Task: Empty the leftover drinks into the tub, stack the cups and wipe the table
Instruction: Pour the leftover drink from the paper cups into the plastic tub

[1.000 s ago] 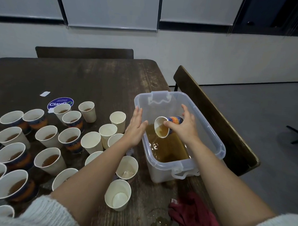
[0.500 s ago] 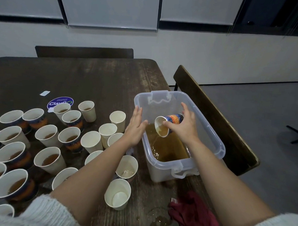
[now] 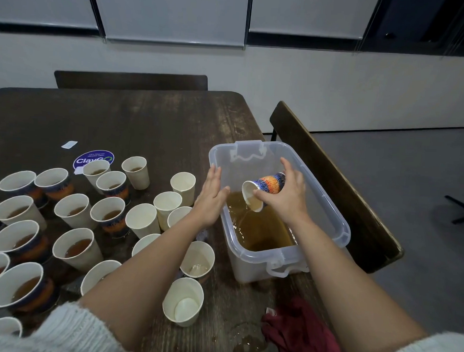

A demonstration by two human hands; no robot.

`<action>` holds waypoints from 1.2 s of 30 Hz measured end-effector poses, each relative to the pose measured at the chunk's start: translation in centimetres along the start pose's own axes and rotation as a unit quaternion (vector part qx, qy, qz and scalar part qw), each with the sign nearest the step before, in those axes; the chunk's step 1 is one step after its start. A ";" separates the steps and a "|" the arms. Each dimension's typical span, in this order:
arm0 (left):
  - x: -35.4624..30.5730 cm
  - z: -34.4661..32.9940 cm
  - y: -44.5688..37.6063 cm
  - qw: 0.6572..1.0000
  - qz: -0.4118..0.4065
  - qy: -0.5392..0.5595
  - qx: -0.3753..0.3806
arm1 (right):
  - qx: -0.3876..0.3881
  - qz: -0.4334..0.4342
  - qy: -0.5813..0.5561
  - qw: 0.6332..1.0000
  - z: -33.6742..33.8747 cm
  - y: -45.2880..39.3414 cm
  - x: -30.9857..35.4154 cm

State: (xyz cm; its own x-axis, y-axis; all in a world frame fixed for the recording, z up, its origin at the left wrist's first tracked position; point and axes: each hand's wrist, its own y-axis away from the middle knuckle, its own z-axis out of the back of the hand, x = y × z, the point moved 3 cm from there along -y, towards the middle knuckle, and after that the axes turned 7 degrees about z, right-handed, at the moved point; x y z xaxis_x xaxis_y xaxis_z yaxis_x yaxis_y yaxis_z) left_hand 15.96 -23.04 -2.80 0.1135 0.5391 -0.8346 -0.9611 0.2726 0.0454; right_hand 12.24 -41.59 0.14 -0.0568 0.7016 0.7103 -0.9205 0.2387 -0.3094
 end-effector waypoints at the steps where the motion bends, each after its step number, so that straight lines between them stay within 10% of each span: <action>1: 0.0 0.0 0.0 1.000 0.000 0.001 0.000 | 0.000 0.002 0.002 1.000 0.0 0.0 0.0; 20: -0.1 0.1 0.0 1.000 0.000 -0.024 -0.003 | 0.003 0.027 0.041 0.999 -0.4 0.2 0.3; 27: -1.8 2.2 -0.3 0.975 0.002 -0.221 -0.004 | -0.036 -0.064 -0.099 0.992 -0.2 -0.2 1.2; 36: -4.5 9.8 3.0 0.979 -0.133 0.131 -0.082 | 0.102 -0.114 -0.318 0.936 -2.7 -0.7 12.2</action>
State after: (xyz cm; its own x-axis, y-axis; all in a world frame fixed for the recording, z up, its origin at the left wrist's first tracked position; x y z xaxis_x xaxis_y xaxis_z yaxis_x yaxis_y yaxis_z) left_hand 15.05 -16.82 6.51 0.3171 0.2375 -0.9182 -0.9362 0.2331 -0.2630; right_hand 13.22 -31.36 7.33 -0.0084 0.0905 0.9959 -0.9877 0.1548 -0.0224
